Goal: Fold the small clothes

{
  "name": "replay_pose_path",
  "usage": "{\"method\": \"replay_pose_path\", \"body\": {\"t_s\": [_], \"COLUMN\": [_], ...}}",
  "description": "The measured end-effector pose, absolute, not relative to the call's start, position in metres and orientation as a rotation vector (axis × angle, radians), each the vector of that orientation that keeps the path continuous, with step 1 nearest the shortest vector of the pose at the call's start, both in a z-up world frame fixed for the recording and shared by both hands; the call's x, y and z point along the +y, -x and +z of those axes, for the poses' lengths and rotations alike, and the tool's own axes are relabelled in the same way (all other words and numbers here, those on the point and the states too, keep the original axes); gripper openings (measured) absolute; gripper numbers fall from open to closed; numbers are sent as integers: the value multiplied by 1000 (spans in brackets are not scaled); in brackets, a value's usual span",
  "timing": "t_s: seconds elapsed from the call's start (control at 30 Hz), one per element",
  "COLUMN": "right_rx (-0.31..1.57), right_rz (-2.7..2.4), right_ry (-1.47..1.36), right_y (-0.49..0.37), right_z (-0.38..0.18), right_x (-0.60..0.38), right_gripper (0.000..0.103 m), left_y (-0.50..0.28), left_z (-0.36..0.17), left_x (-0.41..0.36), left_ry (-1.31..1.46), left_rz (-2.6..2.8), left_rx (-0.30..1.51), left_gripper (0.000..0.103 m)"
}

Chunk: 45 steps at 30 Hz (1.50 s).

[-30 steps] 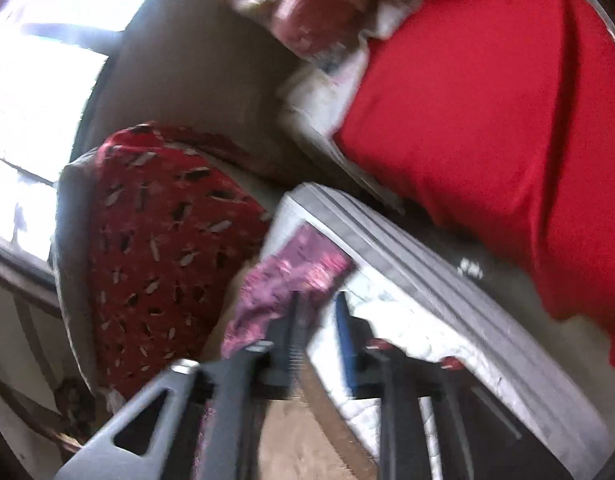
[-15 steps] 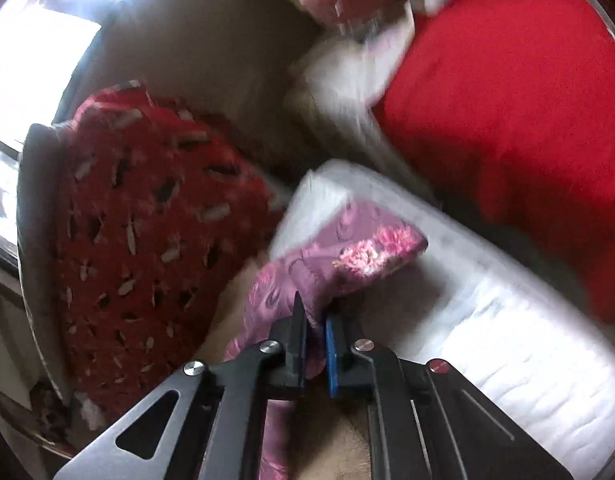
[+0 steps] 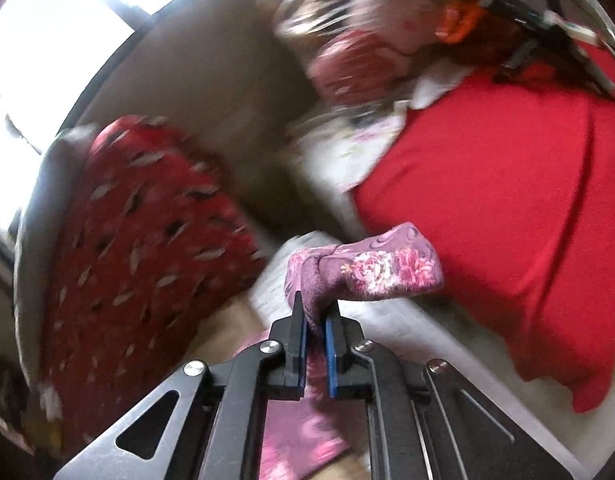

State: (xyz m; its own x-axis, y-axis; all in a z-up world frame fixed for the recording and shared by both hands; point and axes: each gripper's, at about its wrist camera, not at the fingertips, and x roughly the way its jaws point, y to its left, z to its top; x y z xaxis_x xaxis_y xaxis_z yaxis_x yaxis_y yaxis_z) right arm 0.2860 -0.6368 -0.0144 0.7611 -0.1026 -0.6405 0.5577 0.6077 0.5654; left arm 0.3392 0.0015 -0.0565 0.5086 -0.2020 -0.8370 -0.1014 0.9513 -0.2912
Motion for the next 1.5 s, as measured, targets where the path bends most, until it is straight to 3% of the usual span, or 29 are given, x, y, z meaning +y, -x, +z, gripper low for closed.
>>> {"method": "replay_pose_path", "body": {"t_s": [0.33, 0.7, 0.87, 0.97, 1.03, 1.2, 1.5], "right_rx": [680, 824, 912, 1053, 1122, 1075, 1024], "right_rz": [-28, 287, 389, 421, 444, 461, 289], "right_ry": [-672, -548, -519, -513, -482, -449, -596], "right_y": [-355, -401, -404, -398, -392, -363, -330], "right_z": [30, 14, -13, -48, -61, -50, -51], "right_x": [-457, -263, -193, -171, -158, -178, -280], "right_gripper": [7, 7, 19, 32, 33, 43, 44], "left_y": [-342, -345, -345, -349, -352, -356, -357], "left_z": [-33, -36, -34, -38, -41, -45, -46], "left_x": [22, 80, 94, 93, 88, 49, -40], "left_ry": [337, 500, 575, 624, 638, 599, 233], "left_rz": [-118, -152, -190, -233, -269, -388, -272], "left_rx": [999, 1042, 1032, 1052, 1073, 1125, 1096], "left_gripper": [79, 79, 79, 79, 79, 79, 82]}}
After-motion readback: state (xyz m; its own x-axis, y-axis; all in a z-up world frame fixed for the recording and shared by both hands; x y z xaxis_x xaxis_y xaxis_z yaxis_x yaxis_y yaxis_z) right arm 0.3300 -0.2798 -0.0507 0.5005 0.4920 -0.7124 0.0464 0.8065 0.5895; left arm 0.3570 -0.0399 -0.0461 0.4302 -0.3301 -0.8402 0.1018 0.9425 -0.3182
